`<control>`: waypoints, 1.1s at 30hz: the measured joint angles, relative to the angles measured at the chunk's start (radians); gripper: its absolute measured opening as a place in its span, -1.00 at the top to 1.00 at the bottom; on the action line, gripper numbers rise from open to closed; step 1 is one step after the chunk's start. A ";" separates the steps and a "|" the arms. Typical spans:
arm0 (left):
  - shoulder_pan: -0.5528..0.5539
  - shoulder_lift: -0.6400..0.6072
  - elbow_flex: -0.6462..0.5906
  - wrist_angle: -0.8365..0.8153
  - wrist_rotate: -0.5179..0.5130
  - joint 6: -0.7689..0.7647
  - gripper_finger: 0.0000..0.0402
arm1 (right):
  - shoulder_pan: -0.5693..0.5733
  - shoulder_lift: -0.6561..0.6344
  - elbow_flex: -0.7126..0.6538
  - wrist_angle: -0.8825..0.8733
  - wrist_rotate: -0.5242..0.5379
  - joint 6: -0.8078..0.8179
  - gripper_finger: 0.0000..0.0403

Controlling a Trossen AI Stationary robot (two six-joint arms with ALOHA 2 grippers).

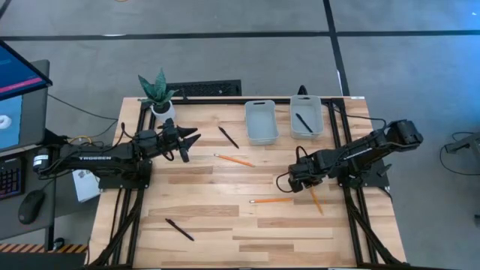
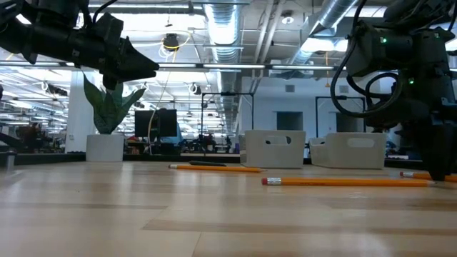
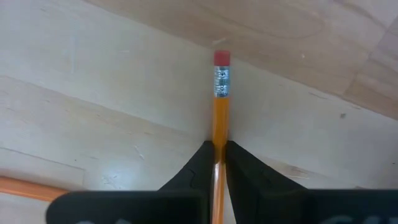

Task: Sort pens & pencils
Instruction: Put the bottom right yellow pencil into the left gray bin

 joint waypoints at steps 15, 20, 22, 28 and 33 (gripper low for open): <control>0.000 0.000 0.000 0.000 0.000 0.000 0.33 | 0.000 0.000 0.000 0.001 0.000 0.000 0.74; 0.000 0.000 0.000 0.000 0.000 0.000 0.33 | 0.000 0.000 0.005 0.004 0.000 -0.001 0.74; 0.000 0.000 0.000 0.000 0.000 0.000 0.33 | 0.000 0.001 0.015 0.000 0.000 -0.009 0.74; 0.000 0.000 0.000 0.000 0.000 0.000 0.33 | -0.001 0.003 0.047 0.023 0.012 -0.054 0.74; 0.000 0.000 0.000 0.000 0.000 0.000 0.33 | 0.000 0.003 0.063 0.018 0.008 -0.054 0.74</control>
